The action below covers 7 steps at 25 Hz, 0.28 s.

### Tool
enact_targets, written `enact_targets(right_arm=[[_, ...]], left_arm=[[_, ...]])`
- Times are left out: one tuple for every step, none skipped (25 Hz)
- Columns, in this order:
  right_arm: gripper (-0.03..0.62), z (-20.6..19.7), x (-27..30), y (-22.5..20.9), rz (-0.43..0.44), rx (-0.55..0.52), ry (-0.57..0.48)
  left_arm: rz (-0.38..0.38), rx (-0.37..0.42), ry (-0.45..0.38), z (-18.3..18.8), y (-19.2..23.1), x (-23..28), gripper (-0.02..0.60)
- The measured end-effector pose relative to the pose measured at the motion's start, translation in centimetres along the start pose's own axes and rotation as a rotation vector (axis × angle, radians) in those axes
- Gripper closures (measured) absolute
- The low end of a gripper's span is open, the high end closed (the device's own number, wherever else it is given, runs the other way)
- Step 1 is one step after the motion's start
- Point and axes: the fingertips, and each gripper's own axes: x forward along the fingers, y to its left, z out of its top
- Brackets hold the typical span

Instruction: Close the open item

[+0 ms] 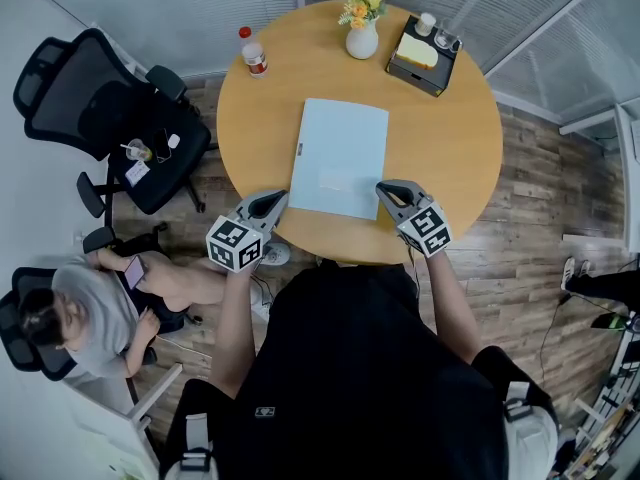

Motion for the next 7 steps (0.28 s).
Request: enact_targets(right_arm=[[0.588, -0.05, -0.06, -0.07, -0.002, 0.005, -0.002], [0.588, -0.03, -0.13, -0.18, -0.004, 0.015, -0.009], [0.588, 0.09, -0.2, -0.34, -0.005, 0.031, -0.022], [0.588, 0.26, -0.28, -0.53, -0.007, 0.051, -0.037], [0.588, 0.39, -0.34, -0.7, -0.01, 0.069, -0.048], [0.588, 0.47, -0.4, -0.87, -0.013, 0.085, -0.056], [0.588, 0.54, -0.46, -1.02, -0.016, 0.101, -0.062]], left_arm=[[-0.002, 0.0, 0.0, 0.04, -0.04, 0.08, 0.575], [-0.004, 0.001, 0.0, 0.08, -0.08, 0.17, 0.575], [-0.005, 0.002, 0.001, 0.1, -0.13, 0.26, 0.575], [-0.006, 0.003, 0.002, 0.1, -0.16, 0.36, 0.575], [-0.007, 0.003, 0.004, 0.1, -0.18, 0.46, 0.575], [-0.008, 0.004, 0.005, 0.1, -0.2, 0.55, 0.575], [-0.009, 0.004, 0.006, 0.11, -0.21, 0.63, 0.575]])
